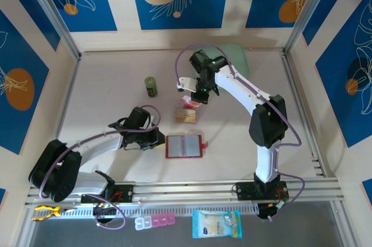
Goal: Take the credit cards out of the card holder
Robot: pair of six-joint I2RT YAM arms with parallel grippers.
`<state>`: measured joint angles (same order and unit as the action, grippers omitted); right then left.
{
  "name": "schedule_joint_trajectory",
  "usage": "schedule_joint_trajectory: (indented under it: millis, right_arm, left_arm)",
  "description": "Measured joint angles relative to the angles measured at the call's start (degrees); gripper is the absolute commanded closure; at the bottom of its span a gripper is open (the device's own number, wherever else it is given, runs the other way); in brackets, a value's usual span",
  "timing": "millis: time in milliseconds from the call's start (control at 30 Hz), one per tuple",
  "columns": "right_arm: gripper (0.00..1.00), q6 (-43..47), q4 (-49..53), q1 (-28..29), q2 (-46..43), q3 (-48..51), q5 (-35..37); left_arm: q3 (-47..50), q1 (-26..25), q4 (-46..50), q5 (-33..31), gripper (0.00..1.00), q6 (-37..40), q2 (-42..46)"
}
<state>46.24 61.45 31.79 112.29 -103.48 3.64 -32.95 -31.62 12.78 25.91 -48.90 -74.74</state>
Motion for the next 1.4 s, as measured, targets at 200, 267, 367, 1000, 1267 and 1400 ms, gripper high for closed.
schedule_joint_trajectory:
  millis: [200,267,367,1000,1267,1400]
  right_arm:
    - [0.99,2.2,1.6,-0.3,5.1,-4.3,-0.7]
    - [0.98,2.5,2.0,-0.3,6.0,-5.2,-0.9]
    - [0.98,3.0,2.5,-0.3,7.1,-6.6,-1.1]
    - [0.8,1.3,1.3,0.5,10.1,-6.8,-0.8]
    - [0.62,-5.4,-6.6,0.5,1.6,4.6,0.0]
    - [0.24,-10.2,-11.0,0.4,-4.7,11.5,1.0]
  left_arm:
    - [0.5,0.5,0.6,-0.5,0.87,0.0,3.2]
    - [0.9,0.8,1.1,-0.7,0.87,0.0,4.1]
    - [1.6,1.1,1.9,-0.7,0.87,0.0,5.3]
    - [2.8,2.4,4.0,-1.5,0.85,0.2,8.5]
    - [-0.3,2.8,12.6,-9.3,0.4,5.6,8.6]
    - [-4.2,2.8,16.2,-14.9,0.07,9.2,8.6]
